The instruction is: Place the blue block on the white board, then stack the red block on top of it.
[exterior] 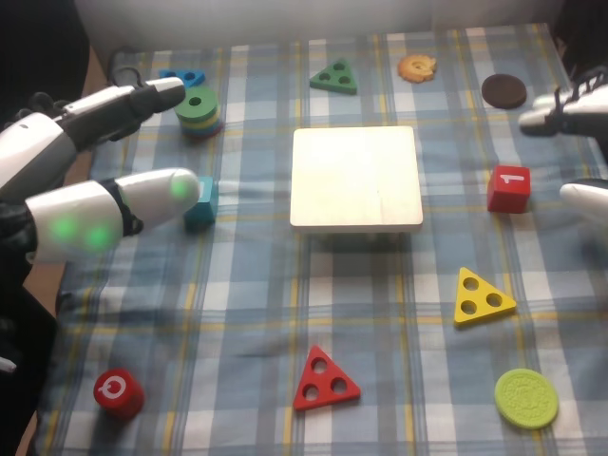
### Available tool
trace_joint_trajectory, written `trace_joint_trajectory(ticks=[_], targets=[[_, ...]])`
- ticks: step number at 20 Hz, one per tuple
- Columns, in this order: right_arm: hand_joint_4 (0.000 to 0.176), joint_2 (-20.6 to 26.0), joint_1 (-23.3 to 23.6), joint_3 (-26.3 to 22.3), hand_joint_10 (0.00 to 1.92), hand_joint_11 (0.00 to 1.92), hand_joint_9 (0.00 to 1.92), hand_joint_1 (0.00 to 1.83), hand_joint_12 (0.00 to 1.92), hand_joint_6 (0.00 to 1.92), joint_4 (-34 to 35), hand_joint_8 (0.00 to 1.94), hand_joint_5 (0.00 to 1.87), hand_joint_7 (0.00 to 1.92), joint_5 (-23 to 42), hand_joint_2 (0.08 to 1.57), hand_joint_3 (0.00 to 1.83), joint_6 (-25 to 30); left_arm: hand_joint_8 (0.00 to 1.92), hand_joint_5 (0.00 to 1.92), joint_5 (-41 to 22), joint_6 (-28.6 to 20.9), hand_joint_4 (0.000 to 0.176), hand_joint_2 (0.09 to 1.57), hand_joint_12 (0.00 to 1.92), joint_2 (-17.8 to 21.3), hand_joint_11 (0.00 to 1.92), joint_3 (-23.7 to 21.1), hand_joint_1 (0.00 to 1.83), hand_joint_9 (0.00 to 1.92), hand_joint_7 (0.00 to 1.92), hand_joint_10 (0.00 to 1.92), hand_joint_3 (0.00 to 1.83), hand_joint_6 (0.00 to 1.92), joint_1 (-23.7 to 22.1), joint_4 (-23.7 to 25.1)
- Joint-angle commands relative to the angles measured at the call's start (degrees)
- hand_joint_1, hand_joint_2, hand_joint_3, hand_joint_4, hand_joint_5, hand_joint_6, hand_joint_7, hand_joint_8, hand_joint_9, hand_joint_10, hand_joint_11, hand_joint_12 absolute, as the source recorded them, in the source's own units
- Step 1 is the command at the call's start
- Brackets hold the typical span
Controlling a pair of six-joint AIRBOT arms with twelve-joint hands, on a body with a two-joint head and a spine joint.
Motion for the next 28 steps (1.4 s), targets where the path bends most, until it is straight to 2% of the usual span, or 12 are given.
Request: trace_joint_trajectory(ticks=[1,3,5,6,10,11,15,16,22,28], targets=[[0.0,0.0,1.0,0.2,0.0,0.3,0.5,0.53,0.39,0.0,0.7,0.0,0.55,0.55,7.2,1.31,0.0,0.6,0.01,0.28,-6.4,0.3,0.176,1.06,0.3,0.2,0.0,0.2,0.49,0.23,0.24,0.02,0.0,0.01,-0.5,0.9],[0.0,0.0,1.5,0.1,0.0,0.31,0.5,0.52,0.38,0.0,0.0,0.0,0.54,0.55,7.2,1.32,0.0,0.9,0.01,0.29,-4.2,7.5,0.176,1.03,0.32,0.0,0.01,0.2,0.58,0.23,0.26,0.01,0.0,0.01,-2.3,-1.2],[0.0,0.0,1.9,0.0,0.0,0.3,0.5,0.52,0.37,0.0,-0.7,0.0,0.54,0.56,7.5,1.32,0.0,0.9,0.0,0.25,0.8,20.5,0.176,1.02,0.32,-1.7,0.01,1.2,0.6,0.21,0.24,0.0,0.0,0.0,-6.0,-5.2],[0.0,0.0,1.9,0.0,0.0,0.31,0.51,0.52,0.37,0.0,-1.0,0.0,0.54,0.56,7.9,1.33,0.0,1.2,0.0,0.24,2.9,24.3,0.176,1.02,0.33,-2.7,0.02,2.2,0.61,0.22,0.23,0.0,0.0,0.0,-7.3,-6.8],[0.0,0.0,2.1,0.0,0.0,0.32,0.51,0.55,0.36,0.0,-2.4,0.0,0.54,0.57,8.7,1.32,0.0,2.5,0.01,0.35,8.2,33.8,0.176,0.96,0.35,-5.6,0.02,5.5,0.73,0.26,0.29,0.01,0.0,0.01,-10.1,-11.9],[0.0,0.0,2.3,-0.1,0.0,0.32,0.52,0.55,0.35,0.0,-2.7,0.0,0.55,0.58,8.9,1.32,0.0,2.6,0.01,0.35,9.8,37.9,0.176,0.96,0.35,-6.6,0.01,6.4,0.75,0.26,0.29,0.01,0.0,0.01,-11.0,-13.6],[0.0,0.1,2.4,-0.1,0.0,0.32,0.52,0.52,0.35,0.0,-3.2,0.0,0.55,0.59,8.9,1.33,0.0,2.7,0.01,0.45,13.9,49.2,0.176,0.95,0.39,-9.8,0.05,8.9,0.75,0.31,0.36,0.01,0.0,0.01,-13.8,-17.6],[0.0,0.1,2.4,-0.1,0.01,0.33,0.54,0.52,0.35,0.01,-3.2,0.01,0.57,0.6,8.9,1.33,0.0,2.7,0.01,0.48,14.8,50.9,0.176,0.93,0.39,-10.7,0.03,9.9,0.79,0.32,0.36,0.01,0.0,0.02,-14.3,-18.6],[0.0,0.0,2.4,-0.1,0.01,0.35,0.54,0.53,0.35,0.0,-3.3,0.0,0.56,0.6,8.9,1.34,0.01,2.7,0.0,0.59,17.8,53.7,0.176,0.93,0.44,-12.7,0.0,13.3,0.84,0.33,0.41,0.0,0.0,0.0,-16.5,-21.6],[0.0,0.0,2.4,0.0,0.0,0.36,0.55,0.52,0.33,0.0,-3.5,0.0,0.57,0.61,8.8,1.35,0.0,2.7,0.01,0.63,20.9,57.4,0.175,0.96,0.38,-15.2,0.03,16.5,0.85,0.36,0.44,0.02,0.01,0.01,-17.9,-25.1]])
